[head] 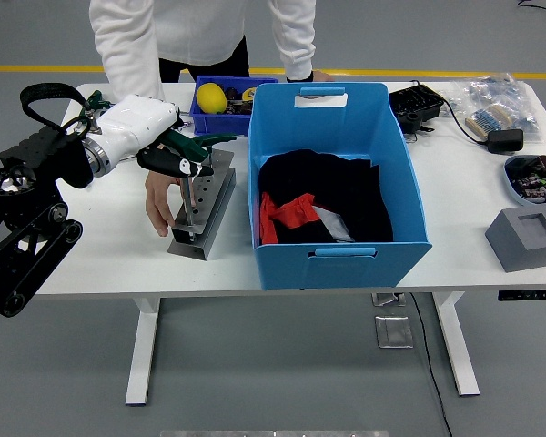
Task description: Lift tool from toolbox,place it in box,lift tool from toolbox,place it in box
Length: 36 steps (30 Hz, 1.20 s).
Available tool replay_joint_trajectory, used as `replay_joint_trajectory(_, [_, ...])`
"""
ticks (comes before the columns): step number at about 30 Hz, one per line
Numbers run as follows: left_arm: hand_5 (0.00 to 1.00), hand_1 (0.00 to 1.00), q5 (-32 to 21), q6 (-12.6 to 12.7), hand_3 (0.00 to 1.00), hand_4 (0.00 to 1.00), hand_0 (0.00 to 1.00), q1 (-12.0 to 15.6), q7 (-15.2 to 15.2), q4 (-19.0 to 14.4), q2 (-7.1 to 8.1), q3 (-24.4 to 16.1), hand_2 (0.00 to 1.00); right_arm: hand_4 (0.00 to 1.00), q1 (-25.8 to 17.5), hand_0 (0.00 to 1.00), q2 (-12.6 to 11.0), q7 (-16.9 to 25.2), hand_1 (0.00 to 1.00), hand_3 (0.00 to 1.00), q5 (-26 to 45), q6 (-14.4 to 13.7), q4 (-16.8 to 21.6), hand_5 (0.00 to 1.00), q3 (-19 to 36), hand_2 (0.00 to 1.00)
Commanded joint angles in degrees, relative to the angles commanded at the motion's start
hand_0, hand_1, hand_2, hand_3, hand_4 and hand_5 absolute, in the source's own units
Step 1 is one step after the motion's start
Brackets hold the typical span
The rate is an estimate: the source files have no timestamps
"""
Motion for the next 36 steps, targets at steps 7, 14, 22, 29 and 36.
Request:
replay_joint_trajectory(7, [0.668,0.002,0.00,-0.49,0.075,0.747,0.148,-0.62,0.61,-2.11,1.11,0.15,0.002,0.864,-0.15,0.667,0.05,-0.09,0.658,0.587,-0.29,0.01,0.00,0.680,0.27,0.713])
replay_joint_trajectory(14, [0.527,0.002,0.00,-1.11,0.073,0.643,0.150,-2.89,0.80,-2.63,1.84,1.57,0.002,0.864,-0.28,0.665,0.08,-0.21,0.659,0.586,-0.84,0.08,0.00,0.679,0.58,0.713])
replay_joint_trajectory(22, [0.506,0.002,0.00,-2.31,0.073,0.633,0.150,-4.57,1.29,-5.15,3.72,2.52,0.002,0.863,-0.40,0.665,0.08,-0.22,0.659,0.586,-0.89,0.01,0.00,0.678,0.88,0.713])
replay_joint_trajectory(29, [0.496,0.002,0.00,-3.04,0.074,0.624,0.156,-5.00,1.40,-7.74,4.96,2.23,0.002,0.863,-0.60,0.665,0.10,-0.28,0.659,0.585,-1.18,-0.04,0.00,0.678,1.27,0.713])
replay_joint_trajectory(36, [0.494,0.002,0.00,-4.27,0.078,0.619,0.154,-6.02,1.67,-9.71,5.93,1.56,0.002,0.863,-0.73,0.665,0.12,-0.40,0.659,0.586,-1.52,-0.03,0.00,0.678,1.48,0.712])
